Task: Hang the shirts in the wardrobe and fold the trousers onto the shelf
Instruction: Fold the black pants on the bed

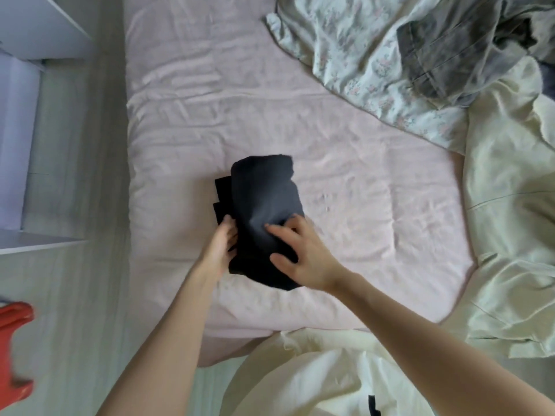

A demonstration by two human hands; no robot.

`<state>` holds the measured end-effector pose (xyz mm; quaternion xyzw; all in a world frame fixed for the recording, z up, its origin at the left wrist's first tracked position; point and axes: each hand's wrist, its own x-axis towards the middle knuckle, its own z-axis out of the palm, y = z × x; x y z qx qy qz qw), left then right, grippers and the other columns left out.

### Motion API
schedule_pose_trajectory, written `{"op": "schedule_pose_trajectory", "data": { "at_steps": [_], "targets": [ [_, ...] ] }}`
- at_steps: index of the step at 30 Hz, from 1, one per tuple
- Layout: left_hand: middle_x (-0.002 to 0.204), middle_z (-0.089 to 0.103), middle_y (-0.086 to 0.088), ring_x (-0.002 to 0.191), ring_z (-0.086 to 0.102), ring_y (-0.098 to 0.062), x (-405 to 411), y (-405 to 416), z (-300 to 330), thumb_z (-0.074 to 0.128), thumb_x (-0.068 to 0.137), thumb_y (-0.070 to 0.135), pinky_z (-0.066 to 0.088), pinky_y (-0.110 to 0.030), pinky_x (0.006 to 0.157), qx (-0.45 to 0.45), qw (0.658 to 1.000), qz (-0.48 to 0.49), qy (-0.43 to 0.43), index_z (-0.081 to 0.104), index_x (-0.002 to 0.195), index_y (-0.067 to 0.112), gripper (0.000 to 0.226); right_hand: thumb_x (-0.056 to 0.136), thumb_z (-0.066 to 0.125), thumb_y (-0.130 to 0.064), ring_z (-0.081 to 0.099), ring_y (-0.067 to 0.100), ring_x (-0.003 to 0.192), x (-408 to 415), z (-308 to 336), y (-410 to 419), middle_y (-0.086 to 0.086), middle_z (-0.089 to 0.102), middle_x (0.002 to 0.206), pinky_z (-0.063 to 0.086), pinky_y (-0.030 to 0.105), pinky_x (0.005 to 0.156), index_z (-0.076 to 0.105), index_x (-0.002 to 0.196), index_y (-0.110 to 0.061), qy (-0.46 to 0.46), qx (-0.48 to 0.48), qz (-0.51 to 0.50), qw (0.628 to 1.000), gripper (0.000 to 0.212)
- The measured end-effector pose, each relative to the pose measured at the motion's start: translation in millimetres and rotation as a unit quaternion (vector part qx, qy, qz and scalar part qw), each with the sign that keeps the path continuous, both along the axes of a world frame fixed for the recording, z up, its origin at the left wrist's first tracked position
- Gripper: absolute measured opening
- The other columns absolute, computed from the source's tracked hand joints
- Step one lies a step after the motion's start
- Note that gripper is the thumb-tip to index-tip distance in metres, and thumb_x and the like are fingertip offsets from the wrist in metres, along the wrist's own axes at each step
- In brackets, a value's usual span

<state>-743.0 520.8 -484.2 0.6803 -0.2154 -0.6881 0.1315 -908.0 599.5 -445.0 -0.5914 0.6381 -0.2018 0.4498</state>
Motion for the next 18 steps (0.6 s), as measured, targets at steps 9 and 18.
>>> {"op": "schedule_pose_trajectory", "data": {
  "at_steps": [9, 18],
  "targets": [
    [0.136, 0.042, 0.019, 0.12, 0.05, -0.002, 45.0, -16.6, 19.8, 0.066, 0.084, 0.04, 0.045, -0.027, 0.095, -0.175, 0.983, -0.056, -0.003, 0.013, 0.144, 0.042, 0.079, 0.093, 0.033, 0.006, 0.049, 0.016, 0.113, 54.0, 1.5, -36.0, 0.004, 0.051, 0.113, 0.036, 0.015, 0.094, 0.047, 0.11, -0.008, -0.252, 0.123, -0.185, 0.942, 0.027],
    [0.121, 0.056, -0.008, 0.109, 0.055, -0.026, 36.0, -33.2, -16.8, 0.055, 0.092, 0.033, 0.045, -0.042, 0.097, -0.144, 0.973, -0.012, -0.181, 0.047, 0.121, 0.01, 0.038, 0.086, 0.055, -0.038, 0.042, 0.018, 0.118, 35.7, -21.2, -5.3, -0.003, 0.051, 0.122, 0.032, 0.037, 0.092, 0.054, 0.121, -0.02, 0.201, -0.022, 0.062, 0.977, 0.039]
  ]
}}
